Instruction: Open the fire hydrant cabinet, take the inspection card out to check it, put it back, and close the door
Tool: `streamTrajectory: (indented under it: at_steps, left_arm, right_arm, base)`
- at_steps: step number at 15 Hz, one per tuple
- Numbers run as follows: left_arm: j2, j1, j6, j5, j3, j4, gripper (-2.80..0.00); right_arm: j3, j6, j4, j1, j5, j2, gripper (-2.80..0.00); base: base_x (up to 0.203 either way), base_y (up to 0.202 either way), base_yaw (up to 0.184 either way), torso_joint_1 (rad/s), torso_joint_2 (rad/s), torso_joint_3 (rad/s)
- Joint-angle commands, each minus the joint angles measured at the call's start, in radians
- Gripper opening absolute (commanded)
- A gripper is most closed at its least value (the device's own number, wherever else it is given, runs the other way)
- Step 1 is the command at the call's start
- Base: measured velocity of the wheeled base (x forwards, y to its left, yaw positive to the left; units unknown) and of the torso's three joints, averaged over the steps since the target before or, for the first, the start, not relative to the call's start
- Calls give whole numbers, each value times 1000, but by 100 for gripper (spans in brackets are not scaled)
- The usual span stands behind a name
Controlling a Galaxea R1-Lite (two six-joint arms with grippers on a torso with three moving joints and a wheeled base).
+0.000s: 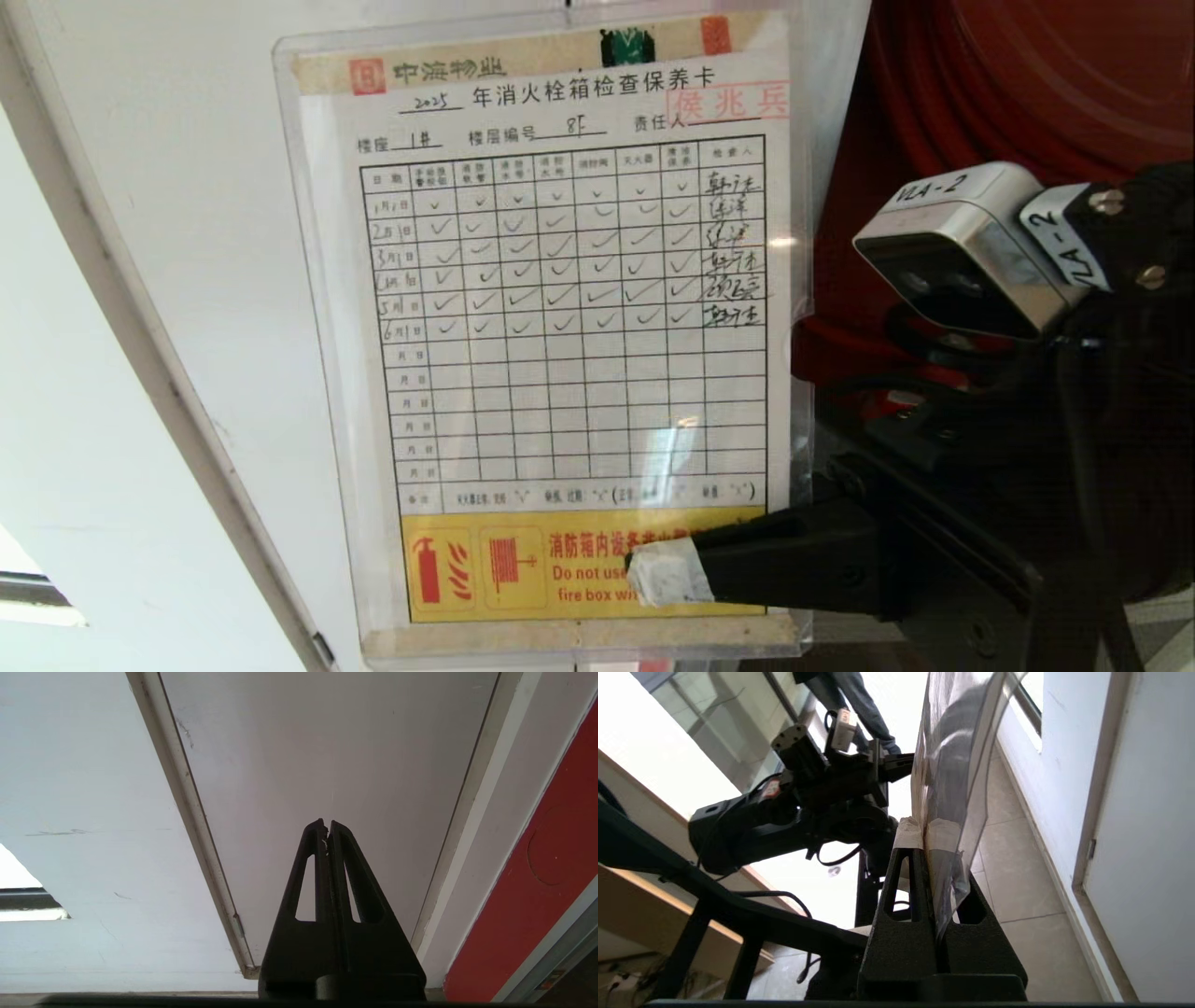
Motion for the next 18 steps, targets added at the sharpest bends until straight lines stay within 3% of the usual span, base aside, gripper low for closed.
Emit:
streamTrajectory:
  at_steps: [1,6,13,18]
  left_arm:
    - [1,0,0,0,6,-1,-280]
    - [1,0,0,0,6,0,-280]
    - [1,0,0,0,6,-1,-280]
    - [1,0,0,0,6,0,-280]
  right_arm:
    - [12,2,-1,0,-5,1,-280]
    - [110,4,-70,-10,-37,-23,-280]
    - [141,7,-76,-16,-47,-69,-280]
    - [177,7,-56,-90,-119,-133,-280]
  base:
    - [0,0,0,0,0,0]
    - [0,0,0,0,0,0]
    - [0,0,0,0,0,0]
    - [0,0,0,0,0,0]
